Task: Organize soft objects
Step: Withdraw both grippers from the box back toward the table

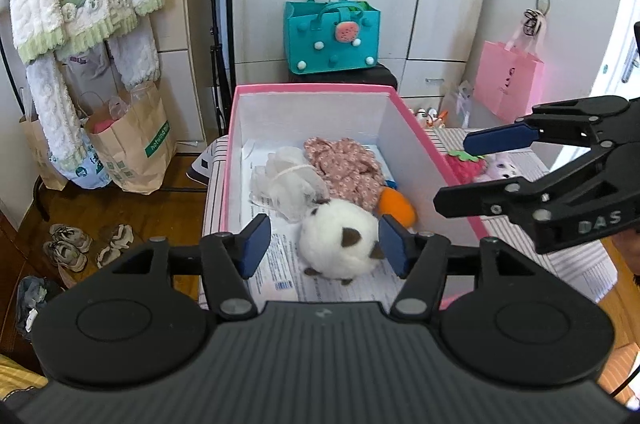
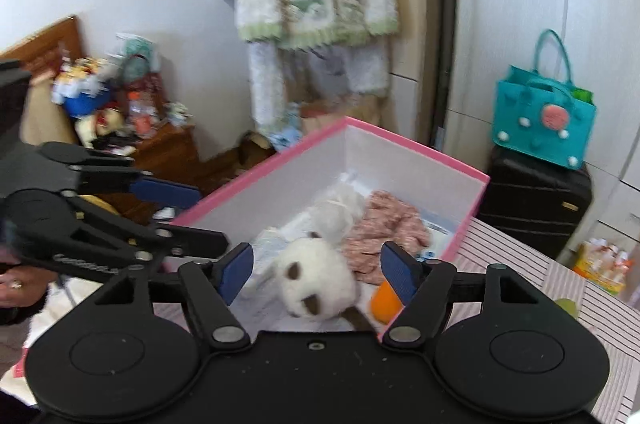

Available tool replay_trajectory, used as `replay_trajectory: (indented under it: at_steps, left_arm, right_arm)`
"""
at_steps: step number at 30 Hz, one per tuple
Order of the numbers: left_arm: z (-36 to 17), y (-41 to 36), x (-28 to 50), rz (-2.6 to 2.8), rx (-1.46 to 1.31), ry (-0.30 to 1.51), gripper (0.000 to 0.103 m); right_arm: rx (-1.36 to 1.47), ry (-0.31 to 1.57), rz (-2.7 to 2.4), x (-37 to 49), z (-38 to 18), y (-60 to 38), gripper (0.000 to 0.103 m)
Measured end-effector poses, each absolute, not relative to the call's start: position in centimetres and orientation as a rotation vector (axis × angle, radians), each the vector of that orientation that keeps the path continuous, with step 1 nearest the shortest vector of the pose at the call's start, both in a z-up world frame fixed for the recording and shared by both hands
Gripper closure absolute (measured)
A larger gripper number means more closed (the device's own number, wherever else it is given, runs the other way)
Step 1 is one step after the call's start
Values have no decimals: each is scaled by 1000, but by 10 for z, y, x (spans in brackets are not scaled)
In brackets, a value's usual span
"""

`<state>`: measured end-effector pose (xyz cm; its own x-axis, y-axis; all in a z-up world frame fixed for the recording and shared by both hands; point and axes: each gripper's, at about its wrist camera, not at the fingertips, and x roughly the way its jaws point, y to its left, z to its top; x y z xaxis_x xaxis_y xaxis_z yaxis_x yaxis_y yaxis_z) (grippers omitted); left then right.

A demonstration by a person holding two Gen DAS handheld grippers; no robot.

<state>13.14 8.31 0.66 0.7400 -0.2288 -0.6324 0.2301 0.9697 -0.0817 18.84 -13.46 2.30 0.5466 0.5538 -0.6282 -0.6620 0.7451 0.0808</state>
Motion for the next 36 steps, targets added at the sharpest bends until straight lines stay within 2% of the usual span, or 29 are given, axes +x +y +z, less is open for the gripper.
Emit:
replay_trajectory:
  at_steps: [10,21,36]
  left_arm:
    - [32,78,99,-272,23,704,35]
    - [49,60,63,-416,-30,767,32]
    - [28,15,32,-522,-6,814,29]
  right_arm:
    - [-220,633,705,140,50,-156,26]
    - [-258,589,694,84,68,-183,21]
    - [-289,580,591,15,37,-240,15]
